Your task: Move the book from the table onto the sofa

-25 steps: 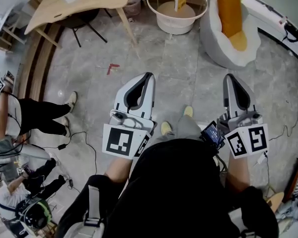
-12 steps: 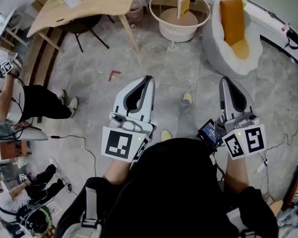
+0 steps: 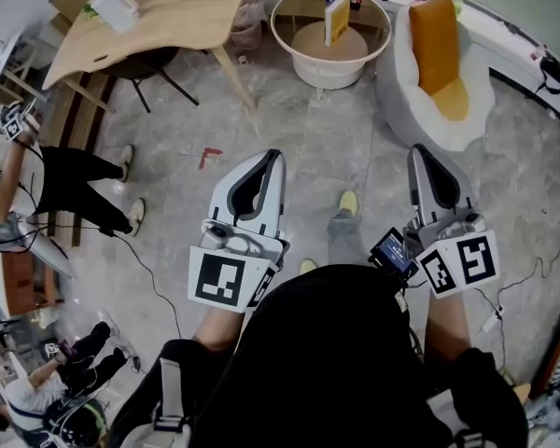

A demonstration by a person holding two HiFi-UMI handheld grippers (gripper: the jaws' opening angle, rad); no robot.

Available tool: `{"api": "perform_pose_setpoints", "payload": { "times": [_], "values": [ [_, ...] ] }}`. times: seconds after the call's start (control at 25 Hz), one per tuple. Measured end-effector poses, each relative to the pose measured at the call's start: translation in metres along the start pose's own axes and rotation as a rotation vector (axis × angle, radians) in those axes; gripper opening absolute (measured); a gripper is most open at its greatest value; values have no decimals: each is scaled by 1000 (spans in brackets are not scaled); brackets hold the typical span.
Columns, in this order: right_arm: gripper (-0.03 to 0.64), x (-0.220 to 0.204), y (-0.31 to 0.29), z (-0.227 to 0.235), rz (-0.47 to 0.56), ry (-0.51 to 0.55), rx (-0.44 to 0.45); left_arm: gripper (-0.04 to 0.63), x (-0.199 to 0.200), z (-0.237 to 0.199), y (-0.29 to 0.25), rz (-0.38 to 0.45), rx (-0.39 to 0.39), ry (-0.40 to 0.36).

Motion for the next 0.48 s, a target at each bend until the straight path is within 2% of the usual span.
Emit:
{"api": "perform_pose_setpoints", "payload": {
  "times": [0.28,0.48],
  "values": [
    [11,-2,-49,65,-14,-15,-8,11,-19,-13,-81,-25,4,18],
    [11,-4,-78,105,-27,22,1,11,-31,-18,-134,-31,2,13]
  ]
}}
Point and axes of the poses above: the fingertips, and each gripper's own axes: y backward along the fingers, z to its right, x out of its top, the point moved 3 cm from there along y, backward along the fingers, and after that the axes turned 15 degrees about z, right-handed, at the moved point
